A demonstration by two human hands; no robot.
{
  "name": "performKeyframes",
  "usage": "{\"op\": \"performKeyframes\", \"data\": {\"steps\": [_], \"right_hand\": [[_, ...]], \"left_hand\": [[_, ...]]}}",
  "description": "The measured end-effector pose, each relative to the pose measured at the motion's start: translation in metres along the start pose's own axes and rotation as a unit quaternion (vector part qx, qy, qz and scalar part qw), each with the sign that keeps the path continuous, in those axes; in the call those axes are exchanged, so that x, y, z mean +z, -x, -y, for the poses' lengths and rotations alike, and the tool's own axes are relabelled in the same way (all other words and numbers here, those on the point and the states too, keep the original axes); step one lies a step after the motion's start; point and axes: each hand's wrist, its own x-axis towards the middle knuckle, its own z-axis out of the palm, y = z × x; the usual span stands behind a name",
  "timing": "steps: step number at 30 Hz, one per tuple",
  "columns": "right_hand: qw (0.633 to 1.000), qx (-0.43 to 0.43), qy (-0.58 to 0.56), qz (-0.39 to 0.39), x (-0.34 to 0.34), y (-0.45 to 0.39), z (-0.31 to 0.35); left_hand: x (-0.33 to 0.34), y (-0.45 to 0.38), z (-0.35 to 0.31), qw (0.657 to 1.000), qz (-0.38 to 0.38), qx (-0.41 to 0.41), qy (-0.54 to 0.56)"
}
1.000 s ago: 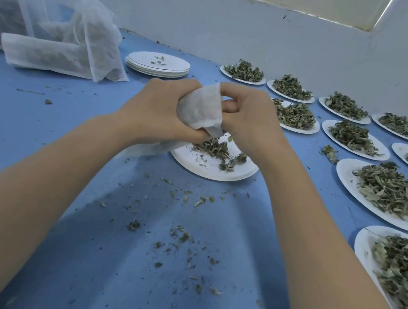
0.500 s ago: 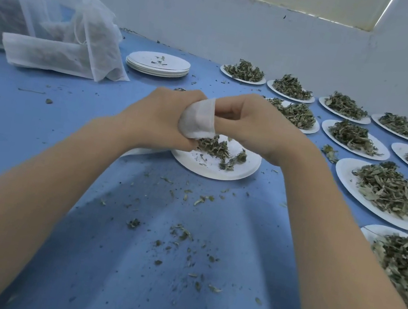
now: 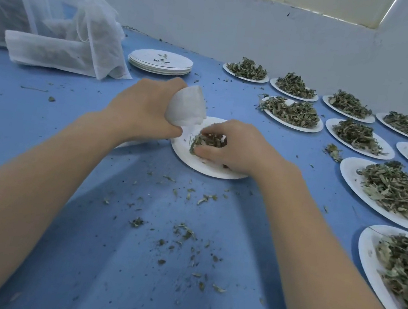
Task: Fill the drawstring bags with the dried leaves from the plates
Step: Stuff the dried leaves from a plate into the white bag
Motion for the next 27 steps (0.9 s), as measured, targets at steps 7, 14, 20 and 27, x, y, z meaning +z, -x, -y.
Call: {"op": "performKeyframes", "data": {"steps": [7, 14, 20, 27], "right_hand": [[0.998, 0.018, -0.052, -0.001, -0.014, 0.004, -0.007], [0.999, 0.012, 0.028, -0.027, -0.012, 0.003, -0.004], [0.993, 0.003, -0.045, -0.105, -0.031, 0.007, -0.008], [0.979, -0.05, -0.135, -0.144, -0.047, 0.019, 0.006]], "left_hand": [[0.001, 0.0, 0.0, 1.0, 0.006, 0.004, -0.007], [0.003, 0.0, 0.001, 1.0, 0.011, 0.011, -0.023], [0.004, 0.0, 0.0, 0.999, 0.024, 0.02, -0.037], [0.005, 0.0, -0.005, 0.997, 0.029, 0.038, -0.062]]}}
